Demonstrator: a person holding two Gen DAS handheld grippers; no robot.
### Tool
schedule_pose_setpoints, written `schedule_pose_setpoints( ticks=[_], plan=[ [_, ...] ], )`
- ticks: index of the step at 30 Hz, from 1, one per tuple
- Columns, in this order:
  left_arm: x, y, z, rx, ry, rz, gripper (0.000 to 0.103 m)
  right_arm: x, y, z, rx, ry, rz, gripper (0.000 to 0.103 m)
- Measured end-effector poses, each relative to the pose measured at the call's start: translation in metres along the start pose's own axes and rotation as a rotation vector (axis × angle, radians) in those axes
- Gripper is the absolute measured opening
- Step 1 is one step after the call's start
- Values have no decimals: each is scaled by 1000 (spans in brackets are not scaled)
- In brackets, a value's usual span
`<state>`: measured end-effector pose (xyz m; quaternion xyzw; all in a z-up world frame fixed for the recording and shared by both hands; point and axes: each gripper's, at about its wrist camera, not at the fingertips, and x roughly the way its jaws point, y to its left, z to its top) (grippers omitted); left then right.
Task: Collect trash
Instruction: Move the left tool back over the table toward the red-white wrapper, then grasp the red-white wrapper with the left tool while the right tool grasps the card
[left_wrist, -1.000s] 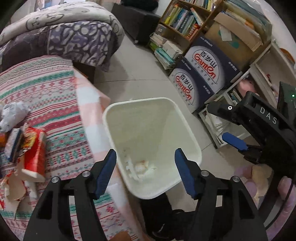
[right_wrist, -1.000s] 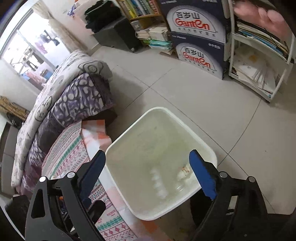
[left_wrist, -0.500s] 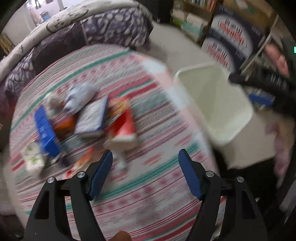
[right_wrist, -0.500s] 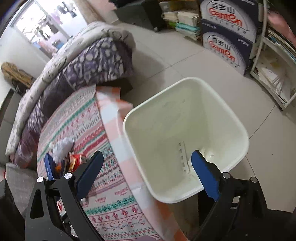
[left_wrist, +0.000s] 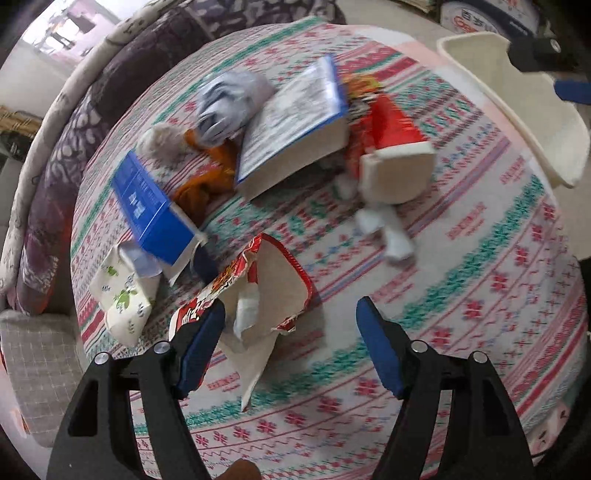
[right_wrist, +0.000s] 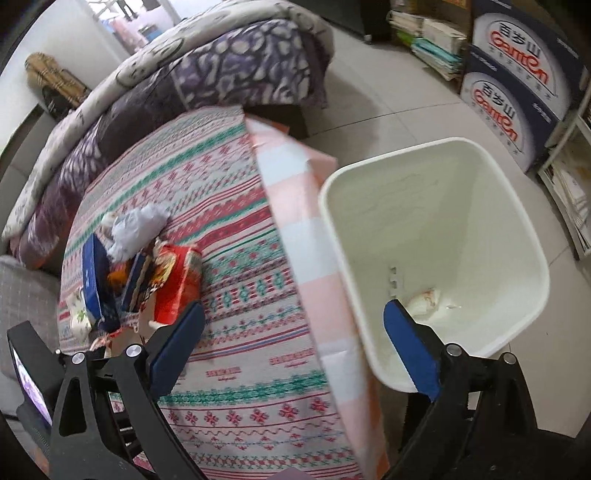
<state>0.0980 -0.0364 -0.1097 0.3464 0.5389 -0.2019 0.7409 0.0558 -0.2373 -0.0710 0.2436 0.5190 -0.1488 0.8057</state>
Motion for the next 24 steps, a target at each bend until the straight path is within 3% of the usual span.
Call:
schedule_pose_setpoints(
  ticks=[1,3,4,9,10,13,18,20,21,22,24],
  plan=[
    [1,4,-1,-16,1,5,45,2,4,-1,-5,8,2,94],
    [4,22,-5,-87,5,-1,35,5,13,-2,-13,28,7,94],
    [3,28,-5,-116,-2,-13,21,6,17,-2,-17,40,11,94],
    [-33,82,-9,-378,-110,-224,10,-1,45,6,-75,57,32,93],
    [-44,92,-12,-420,-143,-280,10,-2,53,10,-110,53,29,93],
    [-61,104,-16,-451,-175,-346,10,-3,77,17,-221,29,25,93],
    [-55,91,-17,-413,-116,-305,11,15,92,19,-292,29,85,94],
    [-36,87,-17,-407,-47,-296,18,31,92,18,-271,66,100,94],
    [-31,84,-20,-407,-29,-294,33,37,94,18,-258,88,109,94],
    [-24,83,-20,-406,-13,-295,39,43,95,20,-246,110,134,94],
    [-17,82,-19,-400,-8,-303,42,48,100,22,-247,116,149,94]
  ],
)
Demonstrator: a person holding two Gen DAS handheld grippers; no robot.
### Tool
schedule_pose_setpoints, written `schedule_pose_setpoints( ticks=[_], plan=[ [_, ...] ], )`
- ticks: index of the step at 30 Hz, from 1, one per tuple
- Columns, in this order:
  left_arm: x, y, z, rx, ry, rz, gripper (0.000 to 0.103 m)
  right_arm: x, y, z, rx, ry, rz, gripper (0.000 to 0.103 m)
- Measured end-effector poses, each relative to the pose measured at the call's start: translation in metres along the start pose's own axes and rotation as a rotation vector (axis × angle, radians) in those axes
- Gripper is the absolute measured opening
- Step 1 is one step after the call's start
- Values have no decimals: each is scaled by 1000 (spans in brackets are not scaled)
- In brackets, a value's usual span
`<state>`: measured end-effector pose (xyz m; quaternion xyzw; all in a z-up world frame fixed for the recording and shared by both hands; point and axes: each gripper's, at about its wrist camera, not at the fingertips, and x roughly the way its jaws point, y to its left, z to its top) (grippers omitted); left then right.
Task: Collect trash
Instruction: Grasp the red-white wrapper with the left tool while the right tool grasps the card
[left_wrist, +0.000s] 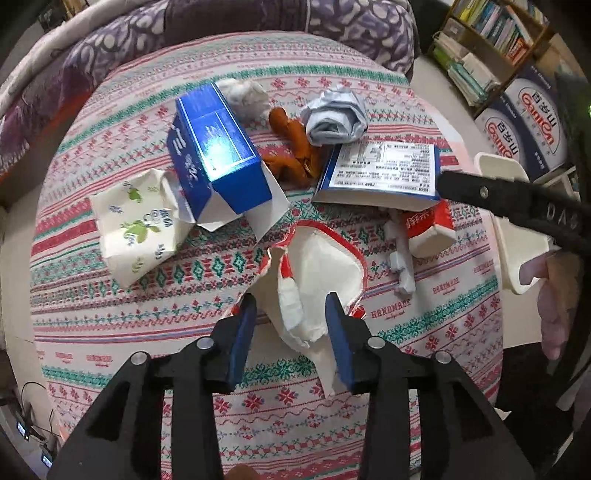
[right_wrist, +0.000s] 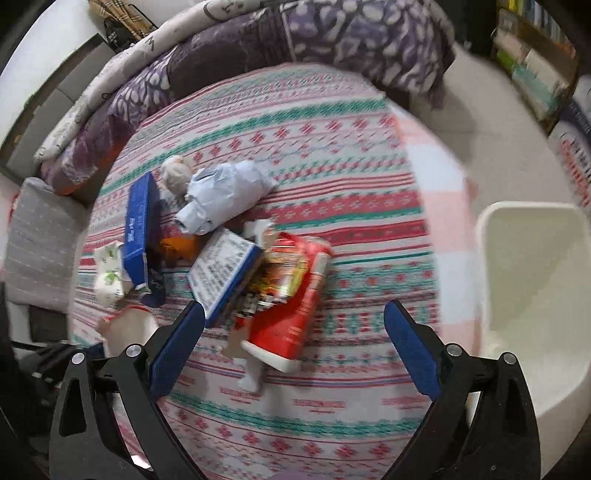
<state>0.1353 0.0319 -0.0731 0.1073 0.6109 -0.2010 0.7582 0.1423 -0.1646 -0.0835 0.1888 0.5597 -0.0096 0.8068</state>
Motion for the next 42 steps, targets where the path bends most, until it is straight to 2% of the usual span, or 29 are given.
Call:
schedule_pose_setpoints(
  ticks=[1,5,7,10,14,19,23,26,30,32,34,36,38,40,42],
  plan=[
    [0,0,1,-2,-5,1,47,1,2,1,-7,-2,-3,94],
    [-12,0,5,-8,-31,-15,51,2,12,6,-20,-18,13,94],
    [-16,3,5,-6,-40,-23,61,1,14,8,-33,-27,14,94],
    [-20,7,6,-14,-38,-29,64,2,15,11,-37,-35,-7,94],
    [-33,4,1,18,-26,-98,67,0,6,14,9,-33,9,94],
    [-21,-5,-3,56,12,-20,69,-4,0,13,14,-24,26,94],
    [-30,6,-3,17,-31,-24,68,-5,-7,8,12,-8,19,94],
    [-45,17,-2,-25,-88,-40,68,-1,-20,-2,58,9,3,94],
    [-61,25,0,-77,-158,-31,68,4,-27,-9,117,21,41,94],
    [-66,26,0,-88,-177,-36,68,-2,-14,-4,73,-32,47,94],
    [-71,25,-1,-95,-189,-42,68,-8,6,0,-32,-94,16,94],
    [-74,27,-2,-100,-194,-38,68,-4,25,2,-157,-89,-7,96],
    [-76,32,-3,-113,-186,-46,68,1,41,0,-275,-88,-65,96],
    [-74,39,-3,-128,-153,-66,68,5,47,-2,-319,-92,-80,96],
    [-63,44,-5,-130,-86,-92,69,11,50,-2,-338,-63,-63,96]
  ],
)
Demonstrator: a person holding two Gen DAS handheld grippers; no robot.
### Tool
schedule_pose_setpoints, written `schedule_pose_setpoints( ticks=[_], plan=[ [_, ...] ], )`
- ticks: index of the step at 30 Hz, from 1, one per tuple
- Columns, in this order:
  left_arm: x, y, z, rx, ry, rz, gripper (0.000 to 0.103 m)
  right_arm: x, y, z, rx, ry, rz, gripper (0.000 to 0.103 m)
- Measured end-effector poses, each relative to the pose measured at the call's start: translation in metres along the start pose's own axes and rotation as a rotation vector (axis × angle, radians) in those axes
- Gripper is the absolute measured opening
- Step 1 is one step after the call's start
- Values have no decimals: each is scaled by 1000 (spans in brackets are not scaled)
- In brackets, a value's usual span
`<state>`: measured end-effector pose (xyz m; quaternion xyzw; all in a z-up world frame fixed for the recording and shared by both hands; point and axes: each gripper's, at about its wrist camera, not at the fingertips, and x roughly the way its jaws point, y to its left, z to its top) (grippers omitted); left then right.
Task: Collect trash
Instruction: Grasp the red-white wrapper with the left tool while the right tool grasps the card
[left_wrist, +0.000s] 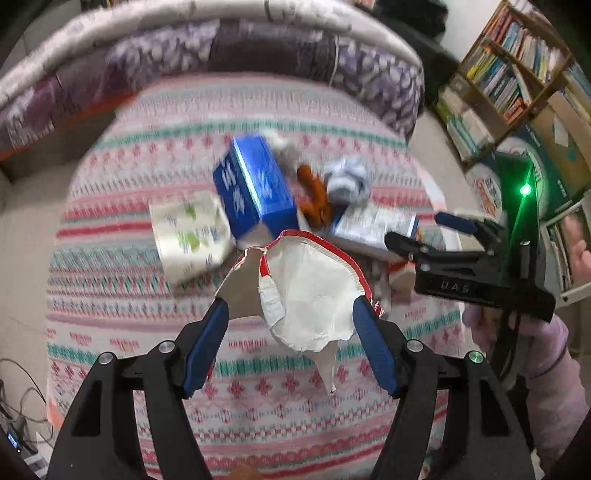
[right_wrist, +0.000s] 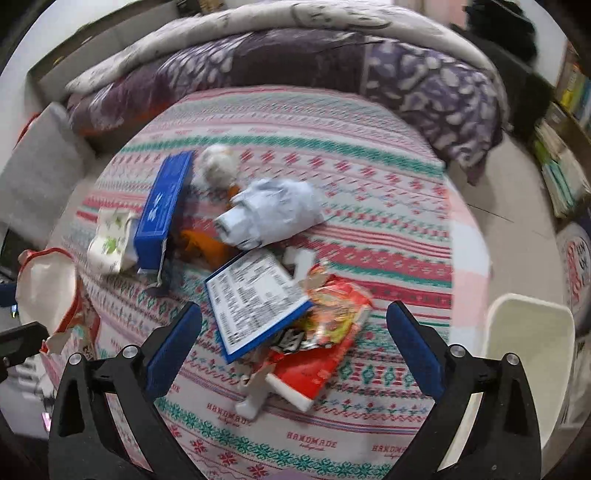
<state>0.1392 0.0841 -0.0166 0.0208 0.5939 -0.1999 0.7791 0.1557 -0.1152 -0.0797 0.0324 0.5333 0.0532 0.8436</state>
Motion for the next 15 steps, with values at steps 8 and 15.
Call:
schedule_pose_setpoints(
  ticks=[8,15],
  plan=[
    [36,3,-12,-39,183,-117,75,4,-4,-5,23,2,-28,96],
    [38,15,-13,-77,147,-43,71,-19,-17,-13,92,-39,17,96]
  ],
)
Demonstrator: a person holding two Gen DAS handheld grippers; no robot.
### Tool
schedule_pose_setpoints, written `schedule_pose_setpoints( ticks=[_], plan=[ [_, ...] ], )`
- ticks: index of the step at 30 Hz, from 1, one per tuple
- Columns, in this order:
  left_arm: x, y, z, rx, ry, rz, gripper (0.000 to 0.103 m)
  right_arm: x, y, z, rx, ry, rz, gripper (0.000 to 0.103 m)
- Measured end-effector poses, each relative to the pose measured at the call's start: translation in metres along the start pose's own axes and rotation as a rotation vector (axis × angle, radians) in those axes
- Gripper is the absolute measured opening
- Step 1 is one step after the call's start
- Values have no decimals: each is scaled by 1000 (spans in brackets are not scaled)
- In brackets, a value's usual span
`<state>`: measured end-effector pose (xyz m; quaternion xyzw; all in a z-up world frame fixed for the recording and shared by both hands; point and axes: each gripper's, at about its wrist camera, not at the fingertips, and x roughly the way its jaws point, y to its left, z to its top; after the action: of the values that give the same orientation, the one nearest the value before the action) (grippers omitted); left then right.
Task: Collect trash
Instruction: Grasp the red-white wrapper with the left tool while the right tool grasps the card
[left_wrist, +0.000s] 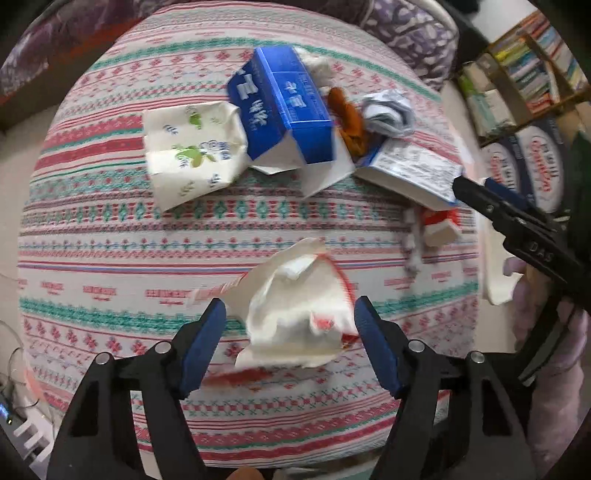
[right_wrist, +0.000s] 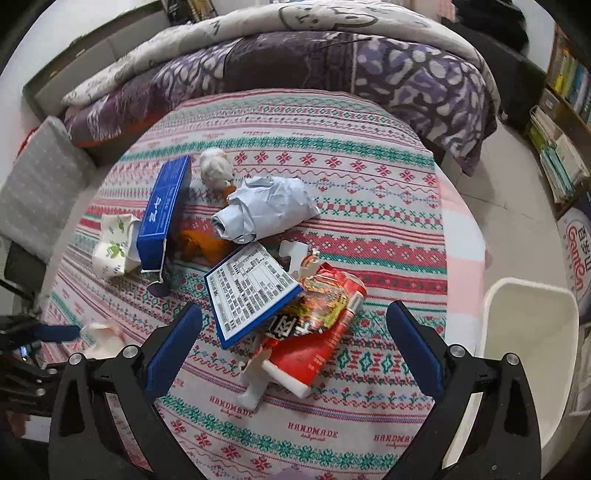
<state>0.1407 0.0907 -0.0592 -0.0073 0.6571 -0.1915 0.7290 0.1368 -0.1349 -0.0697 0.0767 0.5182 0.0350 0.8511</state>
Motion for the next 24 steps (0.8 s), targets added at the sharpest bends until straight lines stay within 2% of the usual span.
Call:
schedule_pose_setpoints(
  ticks=[3,8,11,13,16,19,20,21,22,24],
  plan=[
    [-18,-6,-5,41,-45,-39,82,-4,-2,-2,4,5,19,96],
    [-23,-17,-13,126,-56,31,88,-6,-4,-3,10,11,17,96],
    [-7,-25,-15,193,-22,108,89,-6,-7,-3,24,15,24,96],
    [7,-21,-13,188,3,138,89,-4,-10,-4,39,23,29,96],
    [27,-11,-8,149,33,142,89,0,-9,-4,49,34,43,96],
    [43,-13,-6,168,22,172,89,6,-4,-2,33,34,44,96],
    [48,-15,-5,177,18,190,86,8,-2,-1,23,34,43,96],
    [51,-15,-6,178,19,195,66,11,2,0,8,38,41,96],
    [53,-16,-6,173,31,192,39,13,4,1,-3,42,38,96],
    [52,-17,-6,165,28,180,13,17,9,1,-32,46,24,96]
  ],
)
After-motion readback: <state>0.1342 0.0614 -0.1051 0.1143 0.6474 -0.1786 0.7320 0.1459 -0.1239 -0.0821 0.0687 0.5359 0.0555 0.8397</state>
